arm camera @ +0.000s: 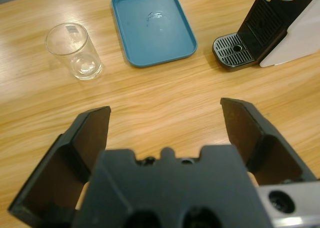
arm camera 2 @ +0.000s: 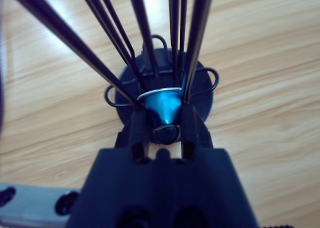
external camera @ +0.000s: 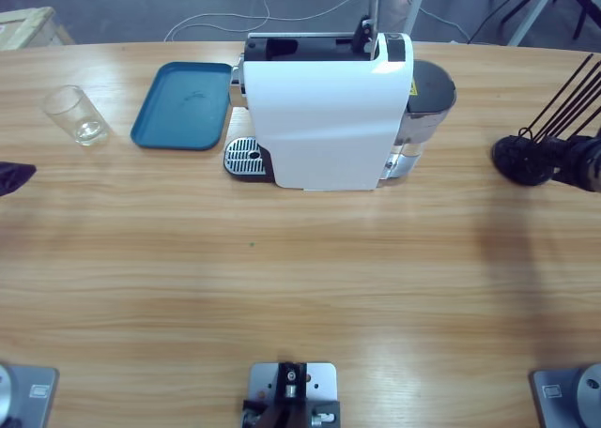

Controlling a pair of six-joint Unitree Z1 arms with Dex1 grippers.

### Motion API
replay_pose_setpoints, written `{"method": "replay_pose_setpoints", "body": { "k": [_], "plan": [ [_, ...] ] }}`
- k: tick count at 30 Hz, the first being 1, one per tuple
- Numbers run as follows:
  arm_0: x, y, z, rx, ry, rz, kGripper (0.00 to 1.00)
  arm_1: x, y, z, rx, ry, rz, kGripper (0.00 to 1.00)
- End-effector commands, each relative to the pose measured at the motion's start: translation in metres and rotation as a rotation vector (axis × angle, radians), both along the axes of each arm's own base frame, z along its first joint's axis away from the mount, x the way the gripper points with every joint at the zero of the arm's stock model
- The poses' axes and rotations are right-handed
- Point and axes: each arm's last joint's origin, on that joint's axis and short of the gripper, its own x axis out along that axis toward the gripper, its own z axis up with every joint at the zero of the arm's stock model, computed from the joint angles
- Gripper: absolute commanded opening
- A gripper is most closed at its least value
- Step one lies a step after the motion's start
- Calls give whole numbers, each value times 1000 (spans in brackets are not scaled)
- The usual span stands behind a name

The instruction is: Pour coffee

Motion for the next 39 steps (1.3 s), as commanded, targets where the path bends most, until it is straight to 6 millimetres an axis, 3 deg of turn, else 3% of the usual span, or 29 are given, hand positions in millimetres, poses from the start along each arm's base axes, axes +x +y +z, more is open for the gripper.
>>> {"method": "replay_pose_setpoints", "body": {
  "k": [1,8,12,14,16,20,23,26,30,33,39],
  "plan": [
    [-5,3,-10,0,7,11,936,-17,0,79,-15,-121,27,0],
    [-4,3,-10,2,10,11,936,-8,1,185,-29,-248,46,0],
    [-4,3,-11,2,10,11,936,-1,4,228,-68,-226,80,0],
    [-4,3,-10,1,8,11,936,-3,22,244,-163,-226,241,0],
    [-5,3,-11,0,7,11,936,-18,49,252,-233,-218,437,0],
    [-5,3,-11,-2,4,11,936,-58,103,244,-195,-148,819,0],
    [-5,3,-11,-5,7,5,936,-57,143,227,-182,-83,1141,0],
    [-4,2,-12,-4,11,0,937,-41,172,225,-156,-83,1338,0],
    [4,-5,-14,1,32,-24,985,0,224,210,-124,-64,1550,0],
    [2,-4,-13,-9,18,-26,988,27,253,202,-138,-74,1608,0],
    [1,-3,-14,-13,15,-30,991,63,287,186,-227,-21,1660,0]
  ]
}}
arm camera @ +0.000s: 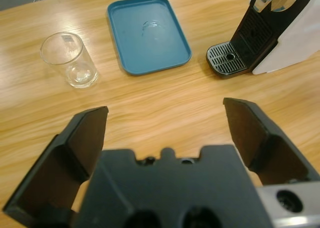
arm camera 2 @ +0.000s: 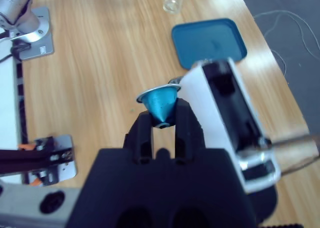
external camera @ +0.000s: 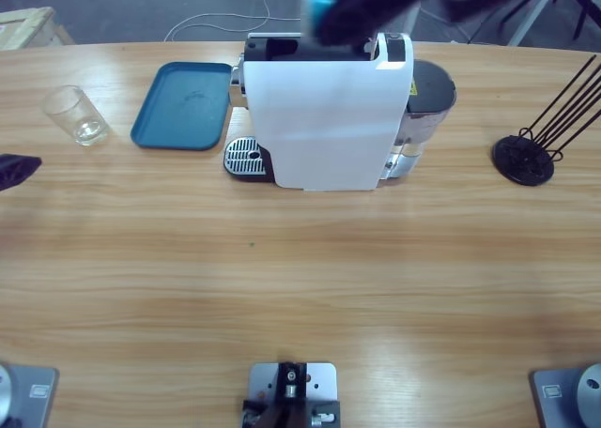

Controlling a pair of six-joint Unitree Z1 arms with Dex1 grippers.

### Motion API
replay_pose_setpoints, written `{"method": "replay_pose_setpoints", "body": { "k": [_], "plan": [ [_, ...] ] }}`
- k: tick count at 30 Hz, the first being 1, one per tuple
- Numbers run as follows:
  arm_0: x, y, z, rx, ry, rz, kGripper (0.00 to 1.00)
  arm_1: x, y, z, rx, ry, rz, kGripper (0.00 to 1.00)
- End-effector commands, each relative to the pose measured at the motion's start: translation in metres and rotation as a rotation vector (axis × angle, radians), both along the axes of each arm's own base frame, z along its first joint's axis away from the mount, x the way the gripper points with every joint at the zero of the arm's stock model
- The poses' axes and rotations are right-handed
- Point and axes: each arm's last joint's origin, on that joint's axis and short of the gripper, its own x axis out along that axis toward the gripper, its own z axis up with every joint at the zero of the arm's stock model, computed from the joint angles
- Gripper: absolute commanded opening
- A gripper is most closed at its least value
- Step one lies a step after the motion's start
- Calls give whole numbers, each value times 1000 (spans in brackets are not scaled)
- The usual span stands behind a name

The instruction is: Pour coffee

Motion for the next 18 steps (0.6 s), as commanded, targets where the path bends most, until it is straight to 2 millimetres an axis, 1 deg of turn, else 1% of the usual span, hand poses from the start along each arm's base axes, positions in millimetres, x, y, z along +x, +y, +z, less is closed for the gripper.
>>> {"method": "replay_pose_setpoints", "body": {
  "k": [1,7,12,18],
  "plan": [
    [-3,0,-15,15,36,-19,991,53,58,-48,-162,46,92,0],
    [-4,1,-15,13,33,-19,991,74,75,-60,-252,0,93,0],
    [-5,2,-15,9,28,-19,991,84,78,-56,-298,-47,40,0],
    [-6,2,-15,6,22,-18,991,91,83,-57,-322,-56,20,0]
  ]
}}
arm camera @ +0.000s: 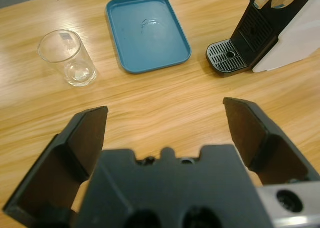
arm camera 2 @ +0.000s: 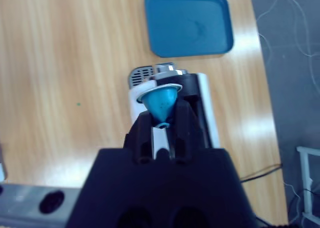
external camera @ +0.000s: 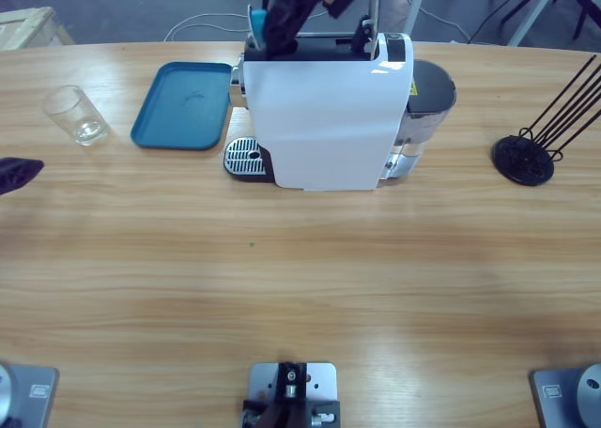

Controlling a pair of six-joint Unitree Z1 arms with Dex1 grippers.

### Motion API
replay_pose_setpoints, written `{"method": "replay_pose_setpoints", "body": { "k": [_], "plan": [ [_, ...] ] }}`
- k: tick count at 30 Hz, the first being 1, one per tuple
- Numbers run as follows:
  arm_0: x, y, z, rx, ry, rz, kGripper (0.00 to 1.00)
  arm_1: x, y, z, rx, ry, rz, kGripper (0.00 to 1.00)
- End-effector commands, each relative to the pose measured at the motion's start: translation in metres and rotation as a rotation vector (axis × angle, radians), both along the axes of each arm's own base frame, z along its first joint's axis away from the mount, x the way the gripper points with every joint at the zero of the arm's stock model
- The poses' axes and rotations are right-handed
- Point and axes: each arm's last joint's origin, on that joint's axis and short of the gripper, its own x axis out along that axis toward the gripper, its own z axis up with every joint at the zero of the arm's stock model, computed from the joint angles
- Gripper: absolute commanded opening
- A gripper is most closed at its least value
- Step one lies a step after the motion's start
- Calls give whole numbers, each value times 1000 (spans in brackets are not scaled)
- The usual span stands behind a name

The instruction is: Pour coffee

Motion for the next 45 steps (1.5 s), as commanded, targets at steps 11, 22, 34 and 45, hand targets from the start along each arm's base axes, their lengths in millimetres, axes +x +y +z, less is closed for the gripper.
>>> {"method": "replay_pose_setpoints", "body": {
  "k": [11,22,34,45],
  "plan": [
    [-10,5,-12,-7,1,-17,991,20,22,-42,-122,77,-21,0],
    [-12,7,-12,-14,-9,-16,987,28,28,-48,-134,89,-45,0],
    [-13,8,-12,-17,-14,-16,987,33,4,-36,-171,82,-136,0],
    [-13,8,-12,-17,-15,-16,987,41,6,-37,-159,84,-139,0]
  ]
}}
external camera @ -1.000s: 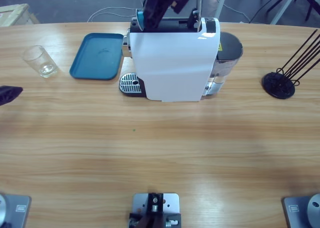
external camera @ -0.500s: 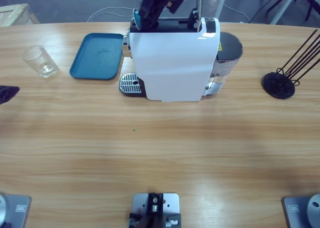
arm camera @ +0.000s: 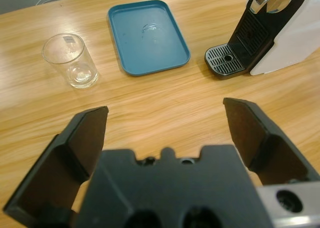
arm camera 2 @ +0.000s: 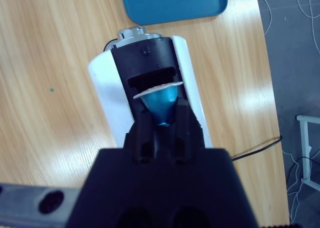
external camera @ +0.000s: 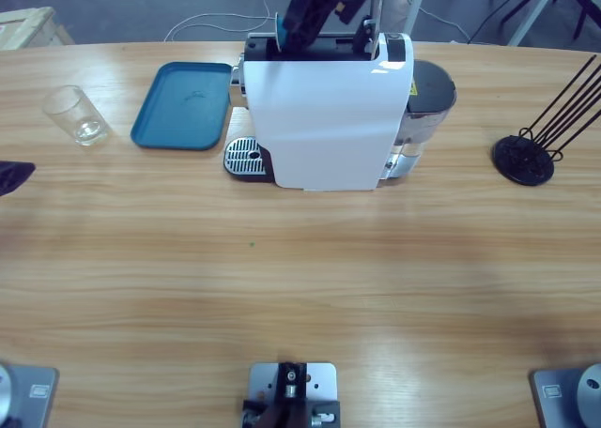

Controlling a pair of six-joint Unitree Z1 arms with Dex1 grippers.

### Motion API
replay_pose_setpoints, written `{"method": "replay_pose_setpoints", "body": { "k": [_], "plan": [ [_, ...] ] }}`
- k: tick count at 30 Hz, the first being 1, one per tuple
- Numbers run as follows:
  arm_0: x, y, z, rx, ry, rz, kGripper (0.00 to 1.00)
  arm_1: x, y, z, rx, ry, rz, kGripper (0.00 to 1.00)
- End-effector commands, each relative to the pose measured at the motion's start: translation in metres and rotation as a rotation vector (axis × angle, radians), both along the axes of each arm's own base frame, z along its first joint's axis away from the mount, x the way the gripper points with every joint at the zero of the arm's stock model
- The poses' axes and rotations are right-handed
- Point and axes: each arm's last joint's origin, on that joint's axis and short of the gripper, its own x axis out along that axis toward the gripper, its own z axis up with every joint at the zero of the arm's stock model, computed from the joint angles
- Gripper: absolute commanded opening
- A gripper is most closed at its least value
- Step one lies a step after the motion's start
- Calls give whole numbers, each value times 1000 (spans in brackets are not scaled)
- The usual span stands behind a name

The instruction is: Pour coffee

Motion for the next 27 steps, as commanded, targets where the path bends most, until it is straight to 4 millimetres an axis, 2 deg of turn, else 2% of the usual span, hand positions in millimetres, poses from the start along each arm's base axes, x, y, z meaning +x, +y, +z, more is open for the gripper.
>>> {"method": "replay_pose_setpoints", "body": {
  "k": [1,9,13,20,27],
  "plan": [
    [-5,2,-10,2,12,-16,987,17,2,-20,-35,41,-35,0],
    [-6,3,-10,-1,7,-14,987,19,21,-23,-33,67,0,0],
    [-7,3,-10,-3,4,-15,987,18,22,-28,-53,94,-1,0],
    [-7,3,-9,-3,2,-14,987,15,19,-23,-51,98,-5,0],
    [-7,4,-10,-4,1,-13,987,14,32,-25,-25,115,28,0]
  ]
}}
